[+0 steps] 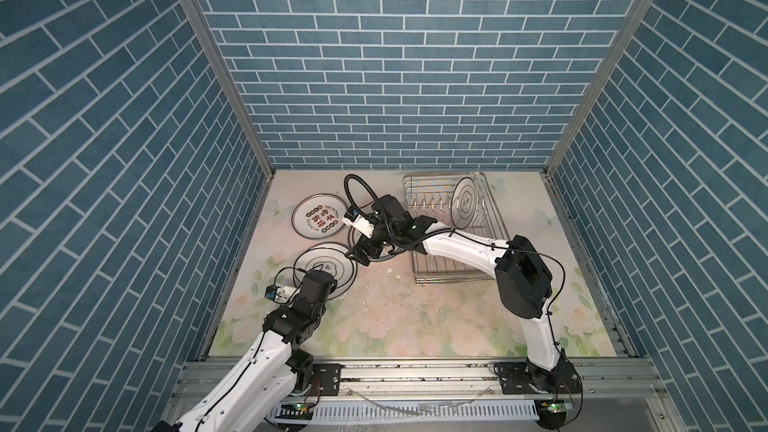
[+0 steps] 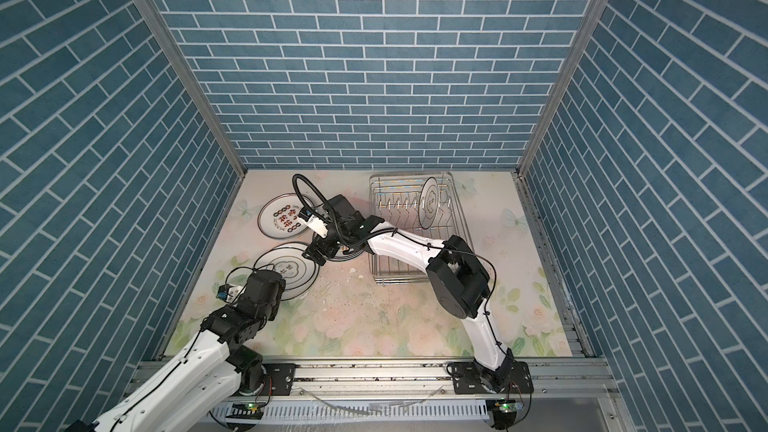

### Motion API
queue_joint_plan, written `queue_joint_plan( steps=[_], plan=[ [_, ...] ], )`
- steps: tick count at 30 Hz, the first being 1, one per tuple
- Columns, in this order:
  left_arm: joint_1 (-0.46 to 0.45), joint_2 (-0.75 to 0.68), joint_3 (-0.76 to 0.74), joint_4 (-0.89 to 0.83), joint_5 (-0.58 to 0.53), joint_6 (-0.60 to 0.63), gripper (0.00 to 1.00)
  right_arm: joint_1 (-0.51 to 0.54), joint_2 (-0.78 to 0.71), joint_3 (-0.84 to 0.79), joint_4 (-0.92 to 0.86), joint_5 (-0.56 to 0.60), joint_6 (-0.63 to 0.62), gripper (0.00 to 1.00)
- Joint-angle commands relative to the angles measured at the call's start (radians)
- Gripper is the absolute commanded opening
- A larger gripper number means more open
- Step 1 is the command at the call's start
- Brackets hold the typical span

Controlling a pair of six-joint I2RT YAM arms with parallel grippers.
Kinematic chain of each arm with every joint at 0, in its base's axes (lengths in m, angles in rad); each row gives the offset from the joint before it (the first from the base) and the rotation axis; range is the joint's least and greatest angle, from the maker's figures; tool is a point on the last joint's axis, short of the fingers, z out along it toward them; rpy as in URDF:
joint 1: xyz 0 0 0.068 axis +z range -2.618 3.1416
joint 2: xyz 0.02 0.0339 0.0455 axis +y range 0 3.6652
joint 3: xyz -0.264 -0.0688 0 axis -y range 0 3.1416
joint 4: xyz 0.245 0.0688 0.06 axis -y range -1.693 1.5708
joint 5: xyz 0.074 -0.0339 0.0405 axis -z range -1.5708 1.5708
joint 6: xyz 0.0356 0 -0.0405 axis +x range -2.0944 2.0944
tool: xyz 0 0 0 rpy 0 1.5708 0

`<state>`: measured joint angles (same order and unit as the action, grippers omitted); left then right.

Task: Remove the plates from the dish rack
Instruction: 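Lower the plate onto the placed cloud-emblem plate and open the left gripper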

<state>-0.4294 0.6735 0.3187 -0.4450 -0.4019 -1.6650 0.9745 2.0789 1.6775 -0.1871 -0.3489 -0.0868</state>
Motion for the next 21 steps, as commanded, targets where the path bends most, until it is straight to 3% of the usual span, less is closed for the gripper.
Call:
queue_joint_plan(
  steps=[1, 14, 21],
  plan=[
    [0.013, 0.002, -0.003, 0.011, -0.009, 0.001, 0.20, 0.000, 0.044, 0.046, -0.018, -0.033, -0.044, 0.98],
    [0.072, 0.093, -0.063, 0.144, 0.085, 0.037, 0.24, -0.008, 0.107, 0.074, -0.012, -0.062, -0.045, 0.98],
    [0.073, 0.136, -0.018, 0.075, 0.043, 0.048, 0.28, -0.009, 0.107, 0.074, -0.018, -0.062, -0.048, 0.98]
  ],
)
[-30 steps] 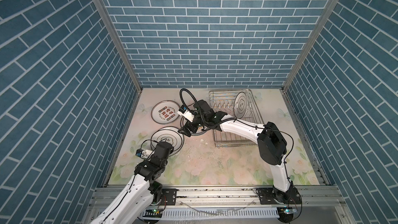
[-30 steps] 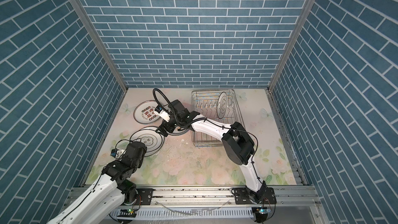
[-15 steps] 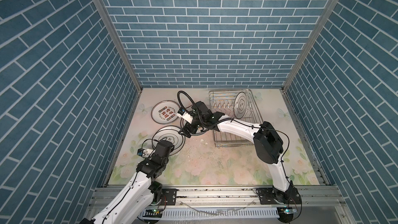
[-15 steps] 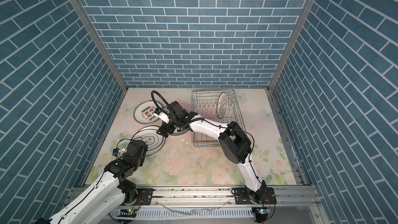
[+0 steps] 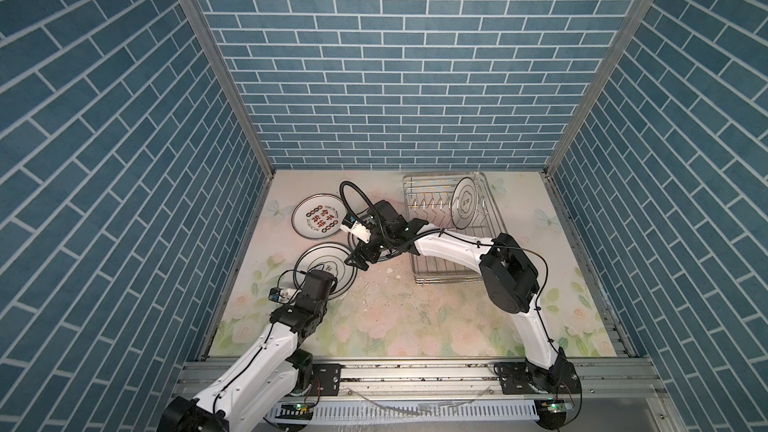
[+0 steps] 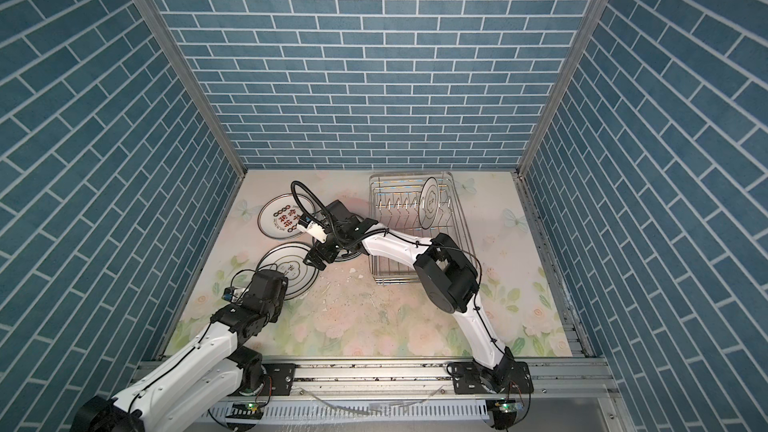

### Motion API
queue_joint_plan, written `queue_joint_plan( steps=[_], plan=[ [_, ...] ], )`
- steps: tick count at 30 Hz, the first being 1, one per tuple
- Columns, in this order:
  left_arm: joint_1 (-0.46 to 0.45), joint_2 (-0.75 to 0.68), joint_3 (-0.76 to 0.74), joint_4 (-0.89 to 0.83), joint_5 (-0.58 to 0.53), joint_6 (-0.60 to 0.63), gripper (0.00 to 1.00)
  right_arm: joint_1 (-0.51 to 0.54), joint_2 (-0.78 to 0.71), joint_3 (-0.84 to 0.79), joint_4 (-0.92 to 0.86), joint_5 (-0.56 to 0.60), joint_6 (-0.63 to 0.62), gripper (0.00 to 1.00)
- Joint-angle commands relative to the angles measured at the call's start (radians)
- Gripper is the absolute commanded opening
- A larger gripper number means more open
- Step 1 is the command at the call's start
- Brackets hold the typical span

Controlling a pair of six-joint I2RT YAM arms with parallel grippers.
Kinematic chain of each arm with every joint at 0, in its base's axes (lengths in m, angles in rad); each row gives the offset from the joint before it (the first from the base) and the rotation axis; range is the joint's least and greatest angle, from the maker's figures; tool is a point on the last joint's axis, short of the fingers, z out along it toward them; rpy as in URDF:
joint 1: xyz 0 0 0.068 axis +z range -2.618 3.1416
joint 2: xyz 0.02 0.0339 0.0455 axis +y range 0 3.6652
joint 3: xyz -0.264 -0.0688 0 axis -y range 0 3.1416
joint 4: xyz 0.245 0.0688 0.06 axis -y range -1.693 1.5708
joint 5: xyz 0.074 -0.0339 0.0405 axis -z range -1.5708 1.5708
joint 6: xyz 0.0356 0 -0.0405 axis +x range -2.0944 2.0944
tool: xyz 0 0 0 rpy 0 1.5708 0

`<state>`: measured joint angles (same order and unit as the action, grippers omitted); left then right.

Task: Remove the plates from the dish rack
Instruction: 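Lower the plate onto the placed cloud-emblem plate and open the left gripper, then reach the right gripper to the last rack plate while the left approaches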

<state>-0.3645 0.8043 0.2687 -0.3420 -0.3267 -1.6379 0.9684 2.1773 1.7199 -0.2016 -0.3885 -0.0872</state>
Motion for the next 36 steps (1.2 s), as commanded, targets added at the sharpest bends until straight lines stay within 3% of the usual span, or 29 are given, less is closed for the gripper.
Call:
queue_joint_plan(
  steps=[1, 8, 16, 22, 27, 28, 30, 33, 36],
  plan=[
    [0.007, 0.012, 0.031, -0.022, -0.037, 0.022, 0.29, -0.002, 0.009, 0.032, -0.004, -0.024, -0.048, 0.98],
    [0.007, 0.052, 0.043, -0.015, -0.024, 0.039, 0.31, -0.004, -0.010, 0.005, 0.010, -0.006, -0.048, 0.97],
    [0.007, 0.036, 0.061, -0.066, -0.086, 0.047, 0.46, -0.007, -0.069, -0.058, 0.055, 0.009, -0.037, 0.97],
    [0.007, 0.037, 0.059, -0.060, -0.094, 0.052, 0.46, -0.013, -0.117, -0.114, 0.103, 0.034, -0.036, 0.97],
    [0.008, 0.008, 0.146, -0.194, -0.182, 0.111, 0.47, -0.056, -0.207, -0.192, 0.196, 0.061, 0.084, 0.98],
    [0.008, -0.004, 0.166, -0.208, -0.198, 0.139, 0.50, -0.064, -0.241, -0.221, 0.230, 0.091, 0.112, 0.98],
    [0.007, -0.034, 0.185, -0.185, -0.215, 0.187, 0.67, -0.078, -0.304, -0.263, 0.255, 0.167, 0.138, 0.99],
    [0.006, -0.080, 0.169, -0.022, -0.192, 0.338, 0.91, -0.103, -0.385, -0.296, 0.227, 0.335, 0.169, 0.99],
    [0.005, -0.105, 0.113, 0.207, -0.119, 0.470, 1.00, -0.152, -0.463, -0.351, 0.219, 0.471, 0.212, 0.99]
  ],
)
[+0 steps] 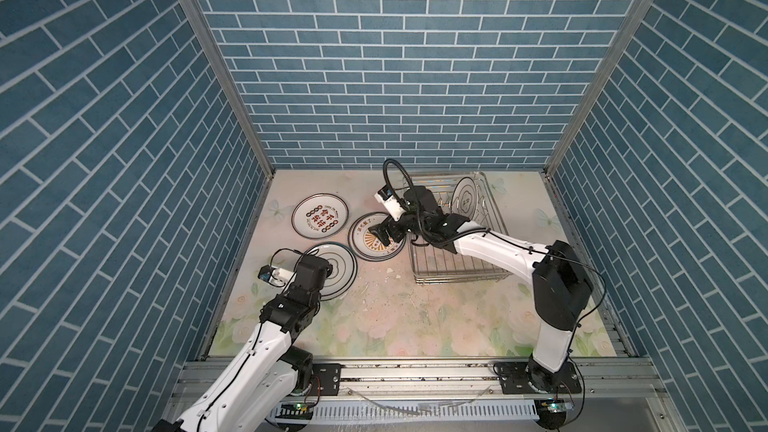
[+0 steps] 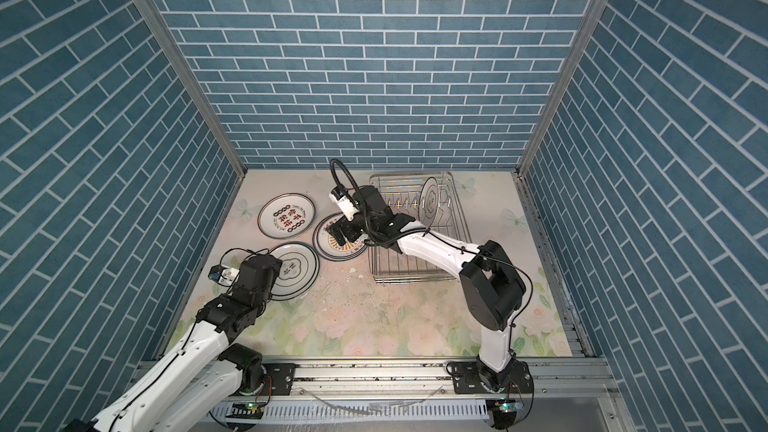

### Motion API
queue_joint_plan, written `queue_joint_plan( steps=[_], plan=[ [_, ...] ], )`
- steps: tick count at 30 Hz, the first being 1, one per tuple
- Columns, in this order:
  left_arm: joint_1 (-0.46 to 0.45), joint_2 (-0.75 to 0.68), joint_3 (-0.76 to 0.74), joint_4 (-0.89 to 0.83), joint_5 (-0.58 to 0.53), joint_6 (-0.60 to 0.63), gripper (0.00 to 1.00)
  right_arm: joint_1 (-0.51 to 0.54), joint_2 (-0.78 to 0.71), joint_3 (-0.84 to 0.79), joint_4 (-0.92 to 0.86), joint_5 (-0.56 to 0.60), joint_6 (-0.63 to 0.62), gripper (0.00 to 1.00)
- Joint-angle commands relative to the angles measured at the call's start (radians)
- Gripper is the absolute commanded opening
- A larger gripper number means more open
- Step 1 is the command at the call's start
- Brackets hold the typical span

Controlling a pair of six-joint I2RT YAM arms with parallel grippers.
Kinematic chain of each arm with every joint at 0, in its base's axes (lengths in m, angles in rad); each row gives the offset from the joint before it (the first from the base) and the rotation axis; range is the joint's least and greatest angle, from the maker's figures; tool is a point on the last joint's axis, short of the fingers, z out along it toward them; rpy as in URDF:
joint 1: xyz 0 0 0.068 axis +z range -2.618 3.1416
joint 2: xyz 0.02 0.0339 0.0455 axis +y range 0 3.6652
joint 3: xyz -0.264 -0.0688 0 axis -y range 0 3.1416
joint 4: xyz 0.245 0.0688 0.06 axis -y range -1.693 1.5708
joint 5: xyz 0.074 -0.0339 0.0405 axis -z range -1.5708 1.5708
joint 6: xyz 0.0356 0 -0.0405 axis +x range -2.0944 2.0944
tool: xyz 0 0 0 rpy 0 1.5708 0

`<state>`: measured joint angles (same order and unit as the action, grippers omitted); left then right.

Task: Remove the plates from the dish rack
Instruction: 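Reach the right gripper to the last rack plate while the left approaches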

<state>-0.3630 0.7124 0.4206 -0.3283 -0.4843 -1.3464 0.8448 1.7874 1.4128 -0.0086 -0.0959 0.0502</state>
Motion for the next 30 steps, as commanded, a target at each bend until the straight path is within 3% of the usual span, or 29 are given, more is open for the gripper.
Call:
queue_joint_plan(
  steps=[1, 6, 9, 14, 19, 21, 25, 30],
  plan=[
    [0.003, -0.013, -0.062, 0.278, 0.074, 0.224, 1.00, -0.053, -0.100, -0.073, 0.033, 0.228, 0.101, 0.99],
    [-0.025, 0.050, -0.066, 0.530, 0.229, 0.407, 1.00, -0.175, -0.191, -0.128, -0.025, 0.331, 0.149, 0.99],
    [-0.079, 0.150, -0.030, 0.688, 0.382, 0.514, 1.00, -0.257, -0.226, -0.140, -0.081, 0.346, 0.178, 0.99],
    [-0.190, 0.320, 0.058, 0.864, 0.531, 0.665, 1.00, -0.339, -0.256, -0.164, -0.118, 0.518, 0.195, 0.99],
    [-0.274, 0.447, 0.124, 0.980, 0.655, 0.739, 1.00, -0.395, -0.193, -0.097, -0.212, 0.545, 0.199, 0.89],
    [-0.294, 0.465, 0.130, 0.985, 0.620, 0.721, 1.00, -0.411, -0.172, -0.085, -0.221, 0.518, 0.205, 0.83],
    [-0.341, 0.484, 0.150, 0.958, 0.575, 0.782, 1.00, -0.429, -0.134, -0.067, -0.220, 0.444, 0.208, 0.61],
    [-0.346, 0.530, 0.126, 1.080, 0.702, 0.738, 1.00, -0.429, -0.066, -0.006, -0.262, 0.449, 0.204, 0.51]
  ],
)
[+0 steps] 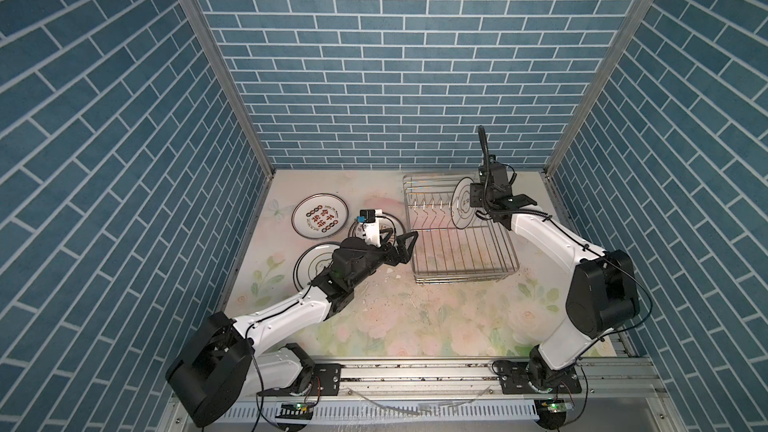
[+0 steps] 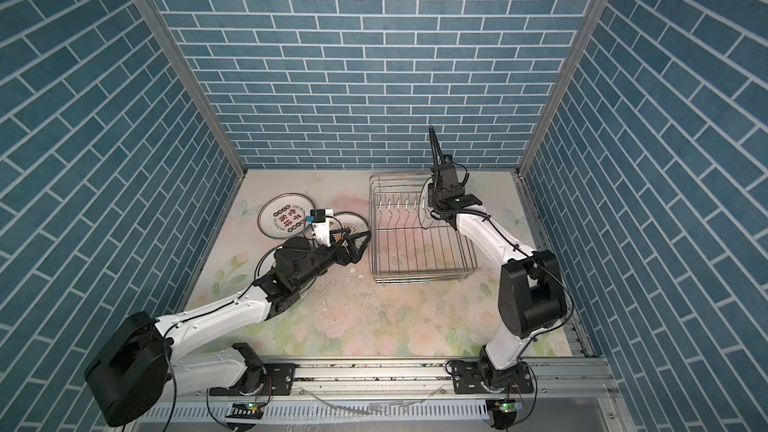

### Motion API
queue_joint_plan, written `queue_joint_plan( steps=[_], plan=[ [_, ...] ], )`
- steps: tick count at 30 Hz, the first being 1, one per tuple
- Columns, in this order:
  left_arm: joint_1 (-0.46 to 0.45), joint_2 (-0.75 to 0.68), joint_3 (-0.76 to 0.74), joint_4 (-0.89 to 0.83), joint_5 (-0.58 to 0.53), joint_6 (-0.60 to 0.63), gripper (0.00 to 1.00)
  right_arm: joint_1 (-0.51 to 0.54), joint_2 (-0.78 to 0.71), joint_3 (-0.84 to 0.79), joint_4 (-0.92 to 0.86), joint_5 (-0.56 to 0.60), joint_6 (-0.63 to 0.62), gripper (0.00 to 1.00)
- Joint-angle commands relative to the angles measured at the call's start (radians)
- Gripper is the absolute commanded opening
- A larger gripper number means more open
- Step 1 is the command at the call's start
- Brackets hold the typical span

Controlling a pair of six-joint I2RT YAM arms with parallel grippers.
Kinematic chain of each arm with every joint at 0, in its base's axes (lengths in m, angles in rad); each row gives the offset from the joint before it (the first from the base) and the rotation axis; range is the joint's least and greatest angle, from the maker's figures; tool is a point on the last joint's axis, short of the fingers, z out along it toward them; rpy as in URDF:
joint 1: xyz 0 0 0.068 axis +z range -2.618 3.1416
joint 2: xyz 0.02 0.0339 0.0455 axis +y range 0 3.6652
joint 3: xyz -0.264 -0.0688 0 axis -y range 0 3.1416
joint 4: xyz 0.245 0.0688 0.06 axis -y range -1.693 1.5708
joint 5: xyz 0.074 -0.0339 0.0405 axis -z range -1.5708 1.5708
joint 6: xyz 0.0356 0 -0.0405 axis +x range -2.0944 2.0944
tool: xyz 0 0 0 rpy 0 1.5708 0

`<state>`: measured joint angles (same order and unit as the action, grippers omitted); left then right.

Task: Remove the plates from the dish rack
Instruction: 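Reach the right gripper to the last rack plate while the left approaches, then close the right gripper on the last cloud-emblem plate's rim in the rack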

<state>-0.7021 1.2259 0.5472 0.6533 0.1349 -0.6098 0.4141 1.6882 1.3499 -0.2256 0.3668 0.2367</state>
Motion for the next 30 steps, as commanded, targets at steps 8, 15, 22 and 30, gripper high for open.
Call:
queue_joint_plan(
  steps=[8, 15, 22, 30],
  plan=[
    [-0.013, 0.041, -0.003, 0.148, 0.171, -0.010, 1.00, 0.003, 0.083, 0.083, -0.045, 0.004, 0.018, 0.29],
    [-0.013, 0.094, 0.016, 0.222, 0.283, 0.001, 1.00, 0.002, 0.097, 0.082, -0.031, -0.013, 0.015, 0.27],
    [-0.013, 0.117, 0.026, 0.220, 0.270, 0.022, 1.00, 0.006, 0.107, 0.086, -0.026, 0.035, 0.010, 0.10],
    [-0.011, 0.147, 0.049, 0.202, 0.251, 0.024, 1.00, 0.031, 0.097, 0.086, -0.020, 0.106, -0.008, 0.09]
  ],
)
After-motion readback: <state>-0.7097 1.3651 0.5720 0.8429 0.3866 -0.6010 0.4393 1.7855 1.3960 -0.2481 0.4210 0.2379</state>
